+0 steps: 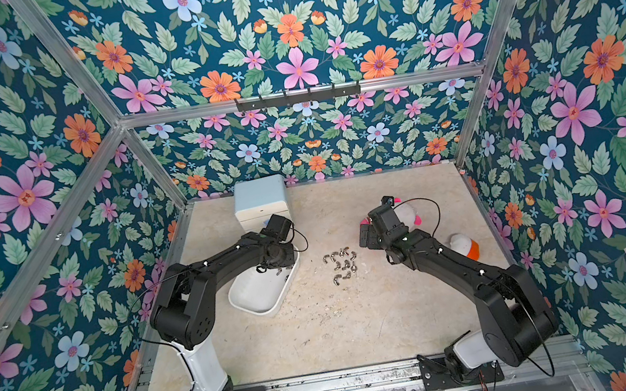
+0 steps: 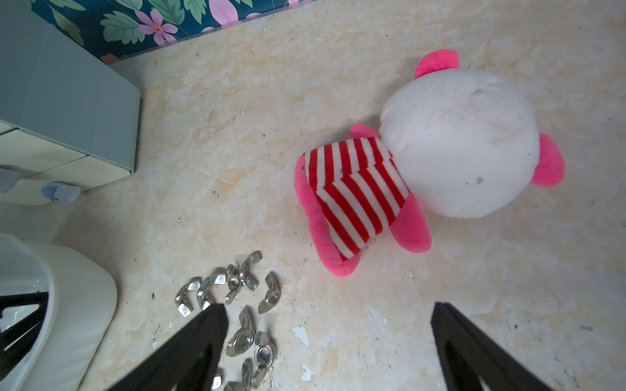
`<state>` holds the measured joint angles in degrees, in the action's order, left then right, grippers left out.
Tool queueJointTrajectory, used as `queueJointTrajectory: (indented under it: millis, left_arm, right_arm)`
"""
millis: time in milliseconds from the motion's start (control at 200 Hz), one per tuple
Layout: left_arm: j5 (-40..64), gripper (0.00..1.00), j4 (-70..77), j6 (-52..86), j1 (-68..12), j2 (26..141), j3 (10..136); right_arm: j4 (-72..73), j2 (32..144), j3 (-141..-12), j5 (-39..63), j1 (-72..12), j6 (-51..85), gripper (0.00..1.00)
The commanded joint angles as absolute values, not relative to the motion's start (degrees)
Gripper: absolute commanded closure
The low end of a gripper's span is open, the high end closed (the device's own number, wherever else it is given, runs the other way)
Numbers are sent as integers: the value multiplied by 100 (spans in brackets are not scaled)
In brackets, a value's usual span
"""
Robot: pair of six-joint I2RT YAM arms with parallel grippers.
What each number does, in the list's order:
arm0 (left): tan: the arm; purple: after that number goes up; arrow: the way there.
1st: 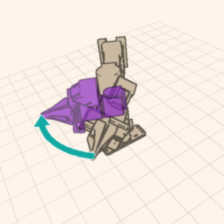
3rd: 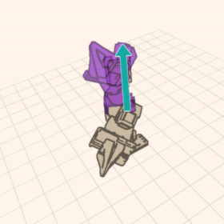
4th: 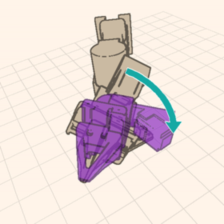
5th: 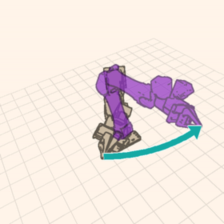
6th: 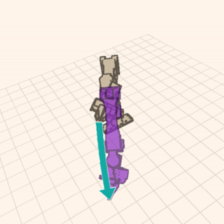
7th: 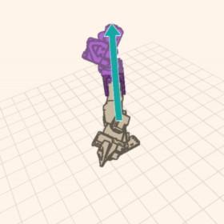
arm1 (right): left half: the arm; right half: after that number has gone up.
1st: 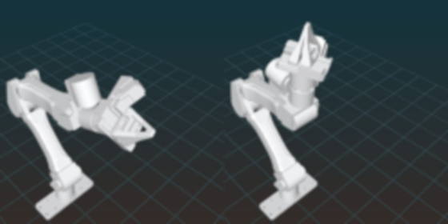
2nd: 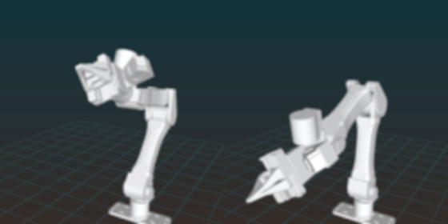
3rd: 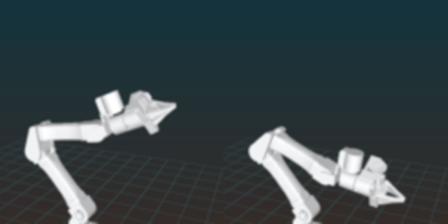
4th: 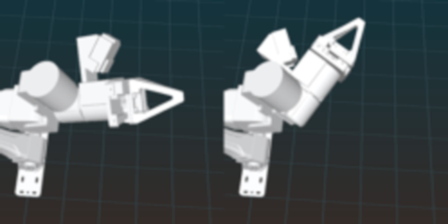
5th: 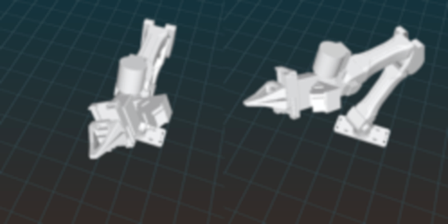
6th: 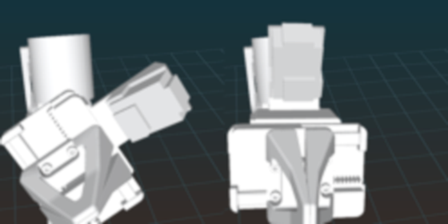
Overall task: Take out the wing nut from the storage box
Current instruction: Pick up the wing nut from the storage box.
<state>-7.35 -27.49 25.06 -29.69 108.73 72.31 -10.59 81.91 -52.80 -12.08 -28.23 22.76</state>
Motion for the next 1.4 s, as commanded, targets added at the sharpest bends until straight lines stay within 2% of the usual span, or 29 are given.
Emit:
queueJointTrajectory:
  millis: [0, 665, 1035, 1396]
  left_arm:
    - [-779, 74, -2629, 2472, -2962, 10912, 7226]
    - [-772, 92, -2654, 2441, -2962, 10864, 7203]
    - [-876, 91, -2959, 2415, -3003, 10239, 7406]
    - [-1191, 90, -3256, 2399, -3688, 9862, 7938]
  right_arm:
    - [-1028, 8183, -5256, -1275, -2826, 2226, 1]
    - [-1054, 8046, -5169, -1325, -2820, 2261, 1]
    - [-1038, 7981, -5115, -1318, -2824, 2276, 1]
    - [-952, 8016, -5032, -1329, -2825, 2355, 1]
